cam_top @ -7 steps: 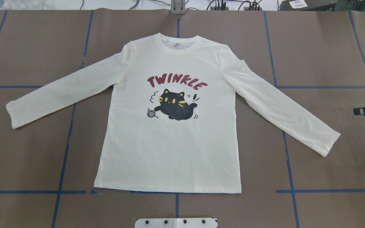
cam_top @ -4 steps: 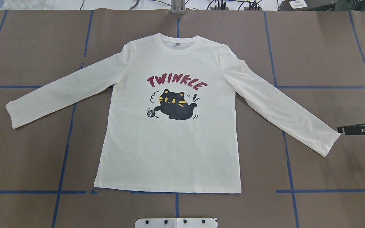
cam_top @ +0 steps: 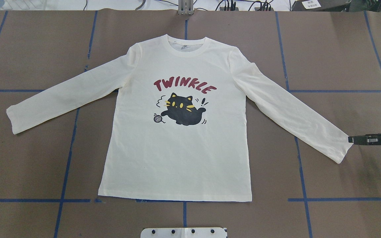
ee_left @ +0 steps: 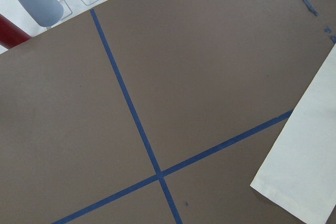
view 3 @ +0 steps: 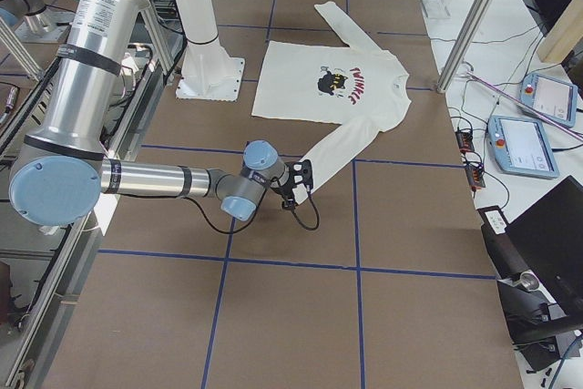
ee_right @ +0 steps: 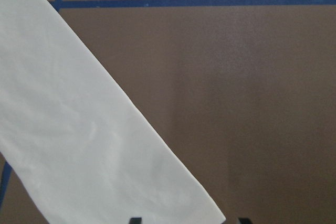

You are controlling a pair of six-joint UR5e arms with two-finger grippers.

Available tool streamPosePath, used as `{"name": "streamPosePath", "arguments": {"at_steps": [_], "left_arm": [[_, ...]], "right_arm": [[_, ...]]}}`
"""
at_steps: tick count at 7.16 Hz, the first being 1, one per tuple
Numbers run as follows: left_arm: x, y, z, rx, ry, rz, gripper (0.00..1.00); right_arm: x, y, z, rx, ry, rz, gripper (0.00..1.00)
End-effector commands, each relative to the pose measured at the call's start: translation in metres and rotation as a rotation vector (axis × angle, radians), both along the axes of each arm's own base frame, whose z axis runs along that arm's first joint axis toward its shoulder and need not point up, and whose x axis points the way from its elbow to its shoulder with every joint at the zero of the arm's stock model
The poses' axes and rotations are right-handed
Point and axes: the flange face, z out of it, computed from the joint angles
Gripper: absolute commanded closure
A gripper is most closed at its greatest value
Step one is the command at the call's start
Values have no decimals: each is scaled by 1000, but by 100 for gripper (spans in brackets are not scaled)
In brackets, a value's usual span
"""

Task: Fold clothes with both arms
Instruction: 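Grasp the sleeve cuff with the right gripper and lift it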

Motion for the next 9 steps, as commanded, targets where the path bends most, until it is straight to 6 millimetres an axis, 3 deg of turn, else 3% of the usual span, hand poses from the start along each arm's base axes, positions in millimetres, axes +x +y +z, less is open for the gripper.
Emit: {"name": "streamPosePath", "arguments": {"at_steps": [1, 2, 3, 4, 5, 7, 9], "left_arm": [[0, 0, 0, -1, 0, 0, 0], [0, 0, 0, -1, 0, 0, 0], [0, 0, 0, -1, 0, 0, 0], [0, 0, 0, -1, 0, 0, 0], [0, 1, 1, -2, 0, 0, 0], [0, 0, 0, -1, 0, 0, 0], [-1, 1, 0, -1, 0, -2, 0]], "right_arm": [[-12, -2, 10, -2, 16, -9, 34], [-16, 0, 11, 2, 25, -8, 35], [-17, 0, 10, -2, 22, -8, 43], [-21, -3, 3, -12, 3, 4, 83], [-23, -3, 3, -10, 2, -1, 100], [-24, -3, 1, 7, 6, -4, 100], [-27, -6, -44, 44, -44, -15, 100]]}}
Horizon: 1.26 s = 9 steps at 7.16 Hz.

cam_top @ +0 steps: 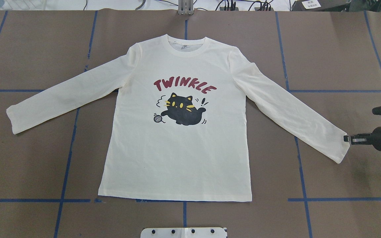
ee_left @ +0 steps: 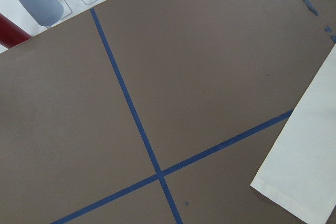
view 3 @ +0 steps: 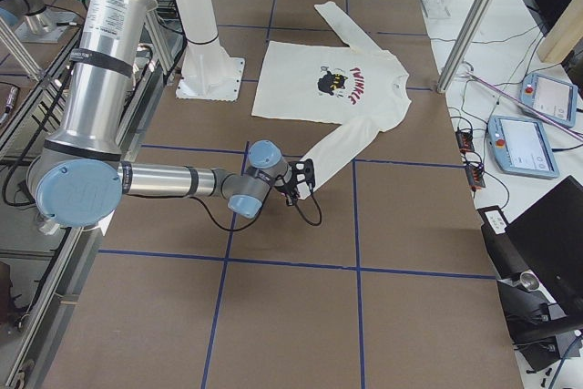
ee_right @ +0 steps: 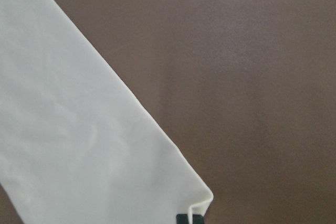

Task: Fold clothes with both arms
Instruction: 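Grasp the sleeve cuff with the right gripper and lift it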

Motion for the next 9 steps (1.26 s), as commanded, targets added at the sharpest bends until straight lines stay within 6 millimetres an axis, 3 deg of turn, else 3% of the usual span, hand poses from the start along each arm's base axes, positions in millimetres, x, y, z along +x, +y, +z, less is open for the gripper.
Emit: {"name": "streamPosePath", "arguments": {"at_steps": [1, 2, 3, 6, 8, 9], "left_arm": [[0, 0, 1, -1, 0, 0, 0], [0, 0, 1, -1, 0, 0, 0], [-1, 1, 0, 0, 0, -1, 0], [0, 0, 0, -7, 0, -1, 0], [0, 0, 0, -10, 0, -1, 0], [0, -2, 1, -15, 0, -1, 0]], "right_arm": [[4, -8, -47, 8, -22, 10, 100], [5, -19, -93, -12, -17, 17, 100], [1, -44, -147, -27, -8, 47, 100], [-41, -126, -290, -45, 14, 98, 100], [-64, -164, -430, -29, 60, 154, 100], [-71, -175, -488, 15, 51, 181, 100]]}}
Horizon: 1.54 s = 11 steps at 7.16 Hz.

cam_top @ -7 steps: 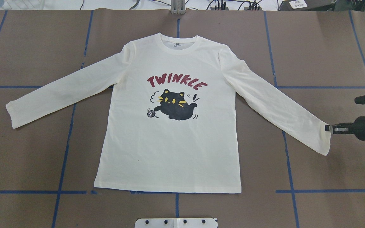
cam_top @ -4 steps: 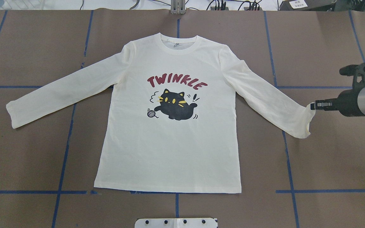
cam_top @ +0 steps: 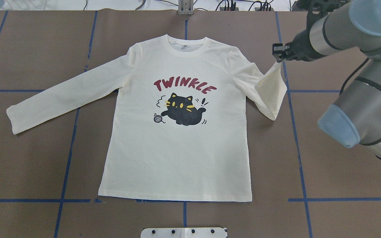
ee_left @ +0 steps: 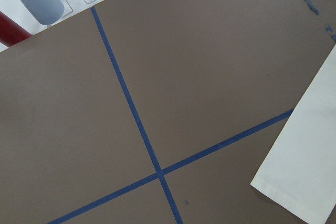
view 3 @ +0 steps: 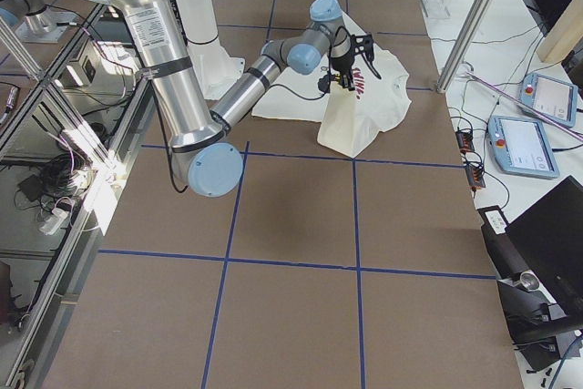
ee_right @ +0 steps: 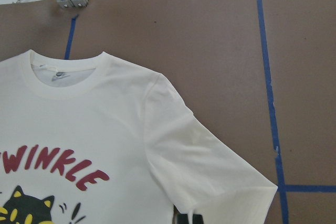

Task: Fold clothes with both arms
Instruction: 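Carry the sleeve across the shirt body with the right gripper and release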

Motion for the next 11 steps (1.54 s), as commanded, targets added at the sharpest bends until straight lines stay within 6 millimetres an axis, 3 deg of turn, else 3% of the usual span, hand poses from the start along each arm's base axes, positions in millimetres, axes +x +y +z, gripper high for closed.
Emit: {"name": "streamPosePath", "arguments": {"at_steps": [1, 2, 3, 4, 5, 6, 7, 8, 9, 10, 11], "left_arm": [[0, -2, 4, -9, 0, 0, 0], [0, -3, 4, -11, 0, 0, 0], [1, -3, 9, -20, -1, 2, 0], [1, -4, 12, -22, -1, 2, 0], [1, -4, 13, -23, -1, 2, 0], [1, -5, 15, -26, -1, 2, 0], [1, -5, 14, -23, -1, 2, 0], [1, -5, 14, -23, -1, 2, 0], [1, -5, 14, -22, 1, 2, 0], [1, -5, 13, -20, 1, 2, 0], [1, -5, 13, -20, 1, 2, 0]], "right_arm": [[-20, -28, -133, 80, -22, 37, 100], [-54, -47, -172, 91, -10, 38, 100], [-139, -29, -173, 114, 71, 35, 100], [-207, -35, -155, 124, 143, 47, 100], [-272, -44, -135, 108, 86, 54, 100], [-324, -54, -144, 93, 40, 106, 100], [-366, -43, -166, 7, -2, 180, 100], [-384, -30, -168, -32, -22, 228, 100], [-386, -26, -180, -70, -61, 261, 93], [-398, -26, -197, -101, -66, 280, 54], [-401, -28, -205, -103, -63, 287, 6]]}}
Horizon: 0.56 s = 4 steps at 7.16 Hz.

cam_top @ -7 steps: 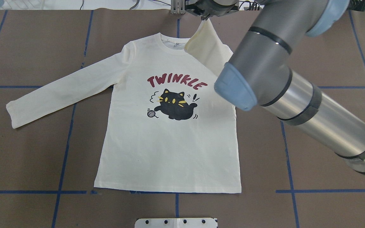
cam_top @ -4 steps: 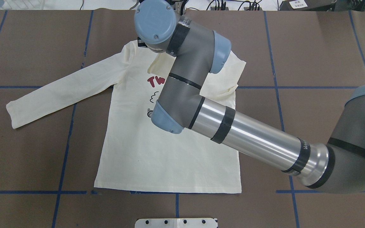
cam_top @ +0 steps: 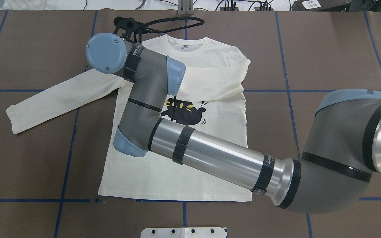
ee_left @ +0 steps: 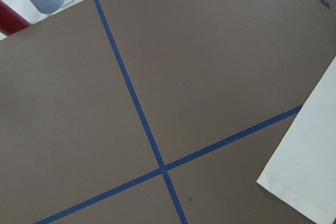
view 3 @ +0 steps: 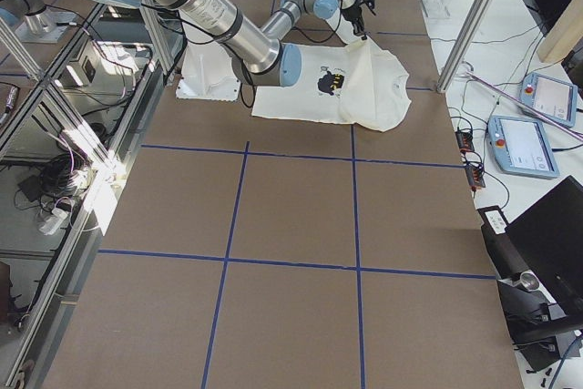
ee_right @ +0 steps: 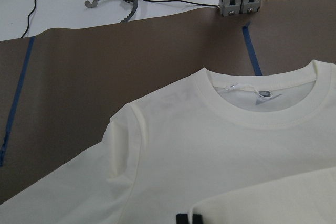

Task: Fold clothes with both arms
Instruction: 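Carry the sleeve across the shirt body with the right gripper and release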

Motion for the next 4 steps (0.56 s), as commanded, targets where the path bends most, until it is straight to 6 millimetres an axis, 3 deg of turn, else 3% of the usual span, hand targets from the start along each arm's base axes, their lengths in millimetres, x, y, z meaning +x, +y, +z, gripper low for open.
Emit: {"name": "streamPosePath", "arguments": {"at_steps": [1, 2, 3, 4], "left_arm": [[1, -1, -6, 17, 0, 3, 0], [1, -10, -38, 126, 1, 2, 0], [4, -18, -43, 240, 7, 3, 0], [7, -29, -47, 207, 52, -55, 0]], "right_arm": [[-6, -1, -17, -16, -9, 19, 1], [4, -7, -29, -6, -14, 24, 0], [24, -26, -35, 3, -12, -9, 0], [61, -51, -32, -52, 12, -92, 0]]}}
